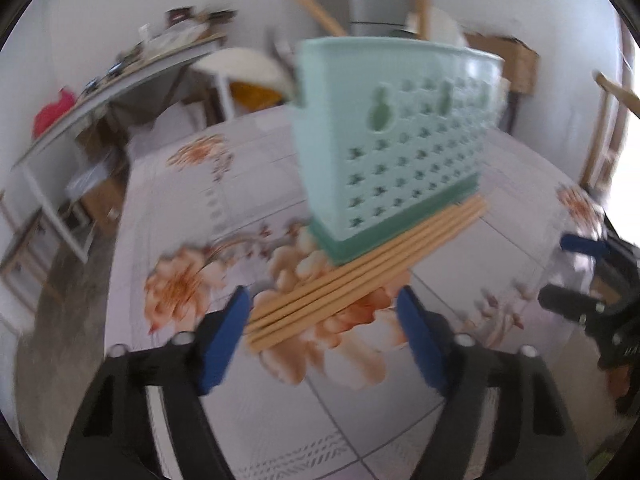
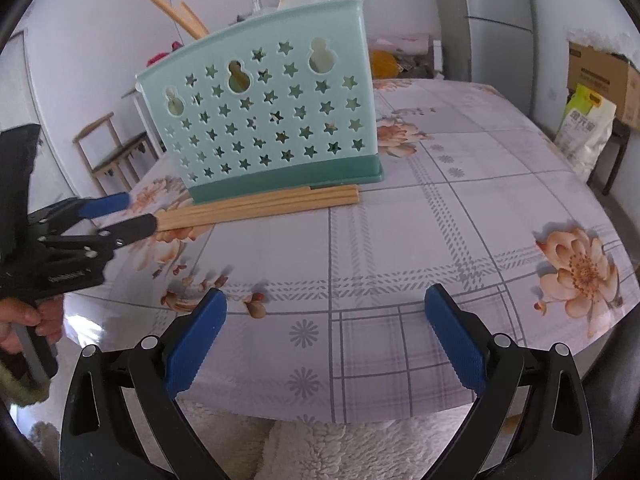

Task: Organize utensils
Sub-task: 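Move the open left tool down to the loose chopsticks beside the holder, then close the left tool on one wooden chopstick and lift it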

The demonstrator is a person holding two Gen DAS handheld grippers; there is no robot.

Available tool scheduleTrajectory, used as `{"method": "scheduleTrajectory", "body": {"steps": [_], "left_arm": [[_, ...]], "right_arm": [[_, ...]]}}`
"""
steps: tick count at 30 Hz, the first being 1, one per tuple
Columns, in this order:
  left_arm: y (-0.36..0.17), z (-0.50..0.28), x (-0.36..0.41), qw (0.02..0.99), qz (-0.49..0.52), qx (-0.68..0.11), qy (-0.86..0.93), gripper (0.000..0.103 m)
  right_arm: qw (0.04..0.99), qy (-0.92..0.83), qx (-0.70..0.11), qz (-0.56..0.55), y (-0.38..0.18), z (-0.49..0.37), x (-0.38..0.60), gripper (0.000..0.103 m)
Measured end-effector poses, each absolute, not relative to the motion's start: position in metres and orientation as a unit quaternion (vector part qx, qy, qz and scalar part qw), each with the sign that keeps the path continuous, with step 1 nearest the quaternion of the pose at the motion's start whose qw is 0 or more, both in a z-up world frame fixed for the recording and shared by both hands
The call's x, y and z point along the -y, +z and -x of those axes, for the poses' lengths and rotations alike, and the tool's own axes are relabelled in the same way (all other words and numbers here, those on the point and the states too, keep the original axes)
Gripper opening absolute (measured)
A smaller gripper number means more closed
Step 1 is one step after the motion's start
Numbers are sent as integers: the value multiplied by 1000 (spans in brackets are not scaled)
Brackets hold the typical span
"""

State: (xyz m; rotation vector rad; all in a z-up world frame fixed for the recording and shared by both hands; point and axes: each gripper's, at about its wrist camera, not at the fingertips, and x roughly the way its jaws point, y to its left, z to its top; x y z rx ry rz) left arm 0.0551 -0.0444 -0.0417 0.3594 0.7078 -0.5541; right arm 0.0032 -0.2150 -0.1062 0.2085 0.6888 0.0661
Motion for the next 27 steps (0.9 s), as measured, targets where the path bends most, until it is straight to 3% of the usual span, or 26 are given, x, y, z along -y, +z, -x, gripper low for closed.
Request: {"method": "scheduleTrajectory", "body": {"steps": [4, 8, 14, 27], "left_arm": [[-49, -62, 59, 860, -201, -359, -303, 47], [-56, -72, 66, 851, -202, -371, -313, 38], [-56, -75, 71, 839, -200, -383, -330, 31], [-53, -45, 68, 825, -203, -390, -356, 30]], "right_arm": [[936, 42, -330, -118, -105, -1, 221, 95], [937, 41, -328, -117, -105, 0, 219, 95], [937, 40, -327, -115, -104, 0, 217, 95], [934, 67, -310, -165, -105, 6, 233, 95]]}}
